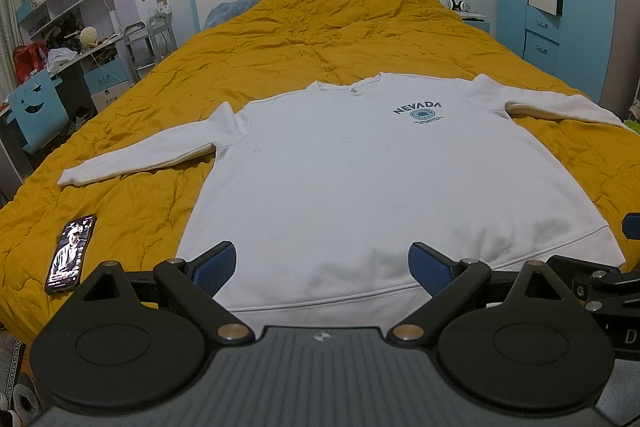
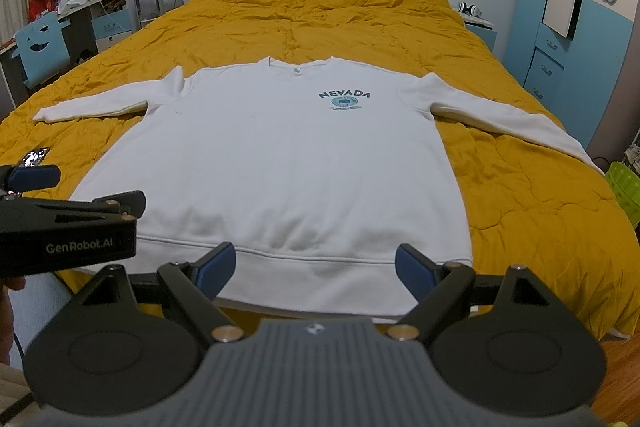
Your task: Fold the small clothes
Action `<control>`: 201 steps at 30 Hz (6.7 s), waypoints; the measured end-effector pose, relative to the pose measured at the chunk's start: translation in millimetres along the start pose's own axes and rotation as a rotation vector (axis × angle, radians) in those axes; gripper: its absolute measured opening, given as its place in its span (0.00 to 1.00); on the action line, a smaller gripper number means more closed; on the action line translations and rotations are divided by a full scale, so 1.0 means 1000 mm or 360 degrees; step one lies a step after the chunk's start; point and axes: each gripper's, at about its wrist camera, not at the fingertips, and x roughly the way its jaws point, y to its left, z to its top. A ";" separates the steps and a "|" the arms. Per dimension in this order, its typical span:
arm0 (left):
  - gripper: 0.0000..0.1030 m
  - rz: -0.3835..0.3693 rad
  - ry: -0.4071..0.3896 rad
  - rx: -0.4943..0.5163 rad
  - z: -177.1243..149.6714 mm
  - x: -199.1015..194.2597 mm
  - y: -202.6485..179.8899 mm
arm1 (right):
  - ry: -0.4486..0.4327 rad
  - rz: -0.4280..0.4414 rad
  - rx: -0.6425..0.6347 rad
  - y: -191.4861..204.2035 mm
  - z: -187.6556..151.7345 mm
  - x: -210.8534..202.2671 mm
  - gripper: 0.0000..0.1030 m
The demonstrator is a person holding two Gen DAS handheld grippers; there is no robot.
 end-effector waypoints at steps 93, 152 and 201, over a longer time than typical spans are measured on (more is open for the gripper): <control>0.05 -0.0821 -0.0125 -0.0539 0.299 0.242 0.023 | -0.0025 0.0059 0.0204 -0.149 0.188 0.244 0.54; 0.20 -0.0218 0.0142 -0.0899 0.210 0.420 0.238 | 0.0074 0.0058 0.0510 -0.178 0.228 0.409 0.05; 0.34 -0.0050 0.0296 -0.0525 0.206 0.321 0.133 | -0.0233 -0.0360 0.2043 -0.570 0.057 0.248 0.00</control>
